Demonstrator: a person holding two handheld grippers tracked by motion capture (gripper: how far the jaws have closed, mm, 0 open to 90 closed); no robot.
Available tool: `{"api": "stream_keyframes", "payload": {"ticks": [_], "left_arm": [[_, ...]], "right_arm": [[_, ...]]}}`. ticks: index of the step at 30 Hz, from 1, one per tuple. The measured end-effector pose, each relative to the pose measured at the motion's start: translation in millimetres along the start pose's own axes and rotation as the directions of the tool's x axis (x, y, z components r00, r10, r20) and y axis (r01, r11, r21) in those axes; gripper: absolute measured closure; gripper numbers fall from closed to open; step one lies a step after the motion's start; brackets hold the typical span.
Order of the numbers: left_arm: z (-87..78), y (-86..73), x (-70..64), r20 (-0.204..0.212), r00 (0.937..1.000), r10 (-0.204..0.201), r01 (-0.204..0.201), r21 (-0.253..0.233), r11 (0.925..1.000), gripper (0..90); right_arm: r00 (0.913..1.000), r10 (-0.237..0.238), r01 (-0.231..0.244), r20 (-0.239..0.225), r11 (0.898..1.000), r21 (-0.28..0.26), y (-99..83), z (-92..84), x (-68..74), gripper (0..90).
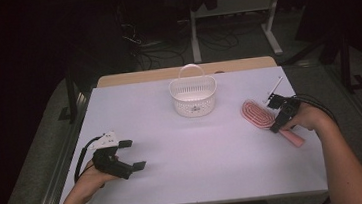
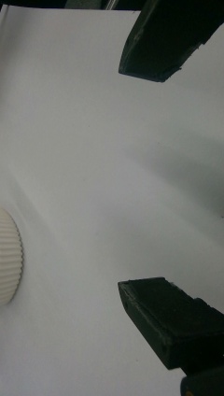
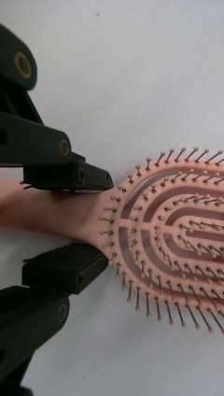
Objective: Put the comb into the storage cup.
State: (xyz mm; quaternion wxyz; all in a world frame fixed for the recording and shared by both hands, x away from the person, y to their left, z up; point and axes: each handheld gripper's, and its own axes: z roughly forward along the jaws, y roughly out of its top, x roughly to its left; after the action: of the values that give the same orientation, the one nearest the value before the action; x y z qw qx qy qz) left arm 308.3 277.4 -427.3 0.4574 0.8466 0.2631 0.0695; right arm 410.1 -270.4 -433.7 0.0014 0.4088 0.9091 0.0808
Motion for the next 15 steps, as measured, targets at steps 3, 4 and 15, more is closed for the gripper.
{"api": "stream_keyframes", "payload": {"ticks": [3, 4, 15], "left_arm": [[0.1, 0.0, -0.1, 0.0, 1.0, 0.001, -0.001, 0.0, 1.0, 0.0], [0.2, 0.0, -0.1, 0.0, 1.0, 0.001, -0.001, 0.001, 1.0, 0.0], [0.2, 0.0, -0.3, 0.0, 1.0, 0.002, -0.002, 0.002, 1.0, 0.0]], "right_arm": [[1.0, -0.002, 0.002, 0.001, 1.0, 0.001, 0.2, 0.2, 0.1, 61.3], [1.0, -0.002, 0.002, 0.001, 1.0, 0.001, 0.1, 0.2, 0.0, 61.4], [0.9997, 0.026, -0.026, 0.002, 1.0, 0.017, 1.8, 0.3, -0.6, 64.9]]}}
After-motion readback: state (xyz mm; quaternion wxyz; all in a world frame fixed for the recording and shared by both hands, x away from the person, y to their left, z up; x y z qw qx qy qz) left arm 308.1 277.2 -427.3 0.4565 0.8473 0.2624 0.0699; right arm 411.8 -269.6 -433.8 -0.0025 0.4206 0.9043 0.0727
